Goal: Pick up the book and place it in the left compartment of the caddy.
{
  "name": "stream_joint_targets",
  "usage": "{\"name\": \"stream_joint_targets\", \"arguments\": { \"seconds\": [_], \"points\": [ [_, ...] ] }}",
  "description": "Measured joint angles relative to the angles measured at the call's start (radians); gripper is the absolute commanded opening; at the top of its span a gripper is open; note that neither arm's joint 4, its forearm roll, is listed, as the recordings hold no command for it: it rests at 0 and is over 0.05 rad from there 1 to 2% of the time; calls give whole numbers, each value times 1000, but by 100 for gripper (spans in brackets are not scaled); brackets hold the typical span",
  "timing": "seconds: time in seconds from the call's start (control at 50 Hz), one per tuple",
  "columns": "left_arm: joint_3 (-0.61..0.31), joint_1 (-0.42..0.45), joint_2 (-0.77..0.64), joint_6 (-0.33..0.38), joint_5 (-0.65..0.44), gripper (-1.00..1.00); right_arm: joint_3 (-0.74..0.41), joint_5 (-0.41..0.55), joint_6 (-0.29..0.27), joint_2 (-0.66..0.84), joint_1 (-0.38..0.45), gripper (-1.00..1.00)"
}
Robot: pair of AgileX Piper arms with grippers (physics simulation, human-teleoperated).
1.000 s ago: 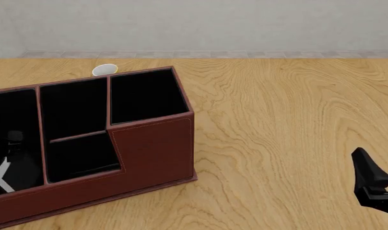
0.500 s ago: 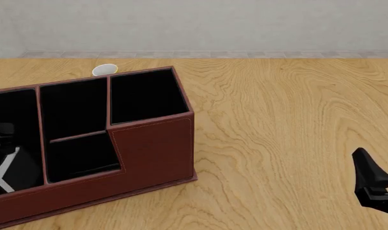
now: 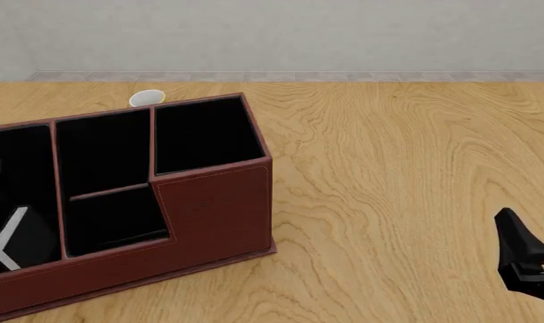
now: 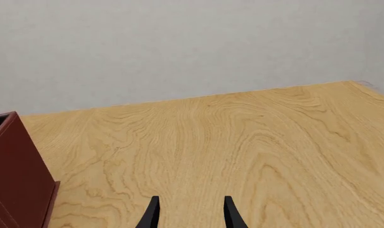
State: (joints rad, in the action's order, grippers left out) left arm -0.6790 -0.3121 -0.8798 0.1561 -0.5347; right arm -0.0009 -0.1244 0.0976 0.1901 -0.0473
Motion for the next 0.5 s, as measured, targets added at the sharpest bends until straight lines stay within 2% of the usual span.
{"name": "stream_joint_targets", "arguments": {
  "seconds": [0.5],
  "points": [
    [-112, 2, 152, -13, -114, 100, -1, 21, -5, -22, -2, 100]
  ]
}}
